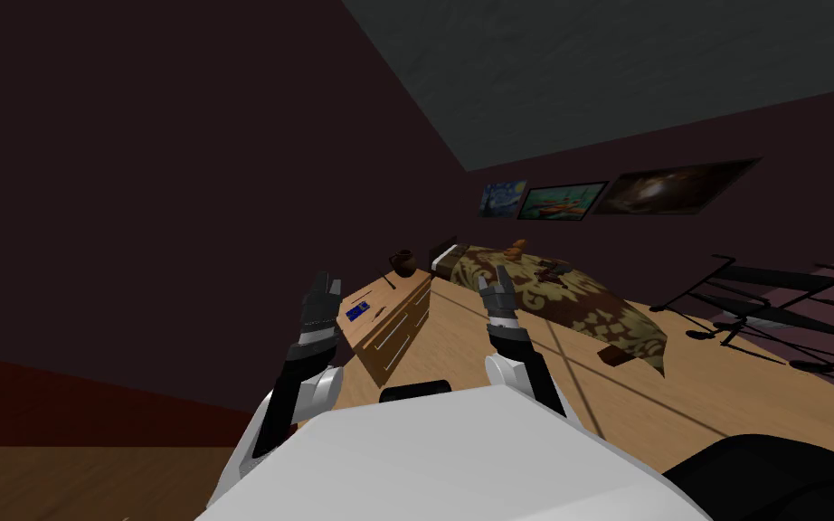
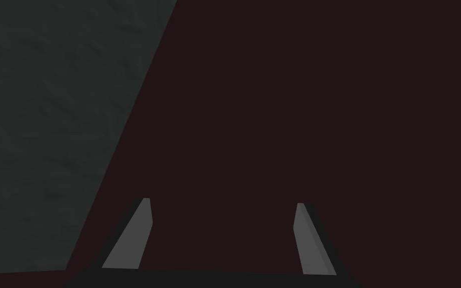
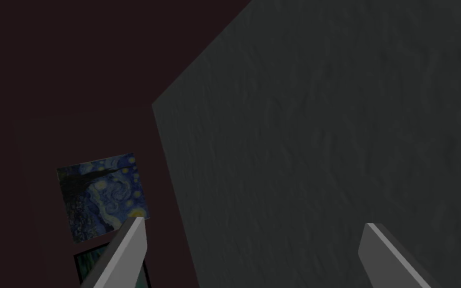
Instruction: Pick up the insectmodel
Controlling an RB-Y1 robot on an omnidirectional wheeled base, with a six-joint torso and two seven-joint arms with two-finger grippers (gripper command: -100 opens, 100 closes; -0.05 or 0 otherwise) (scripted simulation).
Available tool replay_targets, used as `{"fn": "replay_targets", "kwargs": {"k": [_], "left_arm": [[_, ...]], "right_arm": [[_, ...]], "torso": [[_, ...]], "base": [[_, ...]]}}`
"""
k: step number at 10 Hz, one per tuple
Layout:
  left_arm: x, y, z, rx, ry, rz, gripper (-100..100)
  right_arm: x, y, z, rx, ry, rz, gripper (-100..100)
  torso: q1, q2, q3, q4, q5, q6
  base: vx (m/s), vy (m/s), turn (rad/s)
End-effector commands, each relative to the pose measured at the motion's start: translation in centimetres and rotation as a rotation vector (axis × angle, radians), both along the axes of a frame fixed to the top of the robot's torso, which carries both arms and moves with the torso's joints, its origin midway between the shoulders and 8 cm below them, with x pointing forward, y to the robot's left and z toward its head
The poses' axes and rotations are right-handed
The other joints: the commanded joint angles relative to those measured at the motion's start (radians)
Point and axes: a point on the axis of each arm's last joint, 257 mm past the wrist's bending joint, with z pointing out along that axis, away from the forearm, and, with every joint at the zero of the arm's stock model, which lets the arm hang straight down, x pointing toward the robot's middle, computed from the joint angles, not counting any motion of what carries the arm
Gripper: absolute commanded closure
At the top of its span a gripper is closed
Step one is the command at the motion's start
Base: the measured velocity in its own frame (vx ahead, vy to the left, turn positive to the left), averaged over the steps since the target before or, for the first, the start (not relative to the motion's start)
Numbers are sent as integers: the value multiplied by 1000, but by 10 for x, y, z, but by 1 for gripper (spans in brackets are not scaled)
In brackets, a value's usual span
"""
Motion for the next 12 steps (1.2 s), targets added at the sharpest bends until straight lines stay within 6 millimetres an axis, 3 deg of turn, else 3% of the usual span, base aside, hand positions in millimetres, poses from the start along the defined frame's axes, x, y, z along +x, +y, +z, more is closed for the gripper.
{"fn": "replay_targets", "kwargs": {"k": [1, 4, 5, 7, 10, 12], "left_arm": [[9, 2, -13, 40, 52, -2, -100], [26, 16, -43, 95, 161, 20, -100], [27, 16, -45, 94, 168, 21, -100], [38, 33, -70, 131, 259, 52, -100], [45, 45, -89, 147, 328, 75, -100], [54, 72, -118, 180, 432, 125, -100]], "right_arm": [[0, 0, 0, 0, 0, 0, 0], [0, 0, 0, 0, 0, 0, 0], [0, 0, 0, 0, 0, 0, 0], [0, 0, 0, 0, 0, 0, 0], [0, 0, 0, 0, 0, 0, 0], [0, 0, 0, 0, 0, 0, 0]], "torso": [[0, 0, 0, 0, 0, 0], [-2, -2, -1, -1, 0, 0], [-3, -2, -1, -1, -1, 0], [-1, -2, -1, 0, 0, 0], [-2, -2, -1, 0, 0, 0], [-2, -2, -1, 0, 0, 0]], "base": [[11, -16, 48], [31, -42, 60], [20, -26, 23], [27, -29, 61], [18, -34, 45], [31, -40, 87]]}}
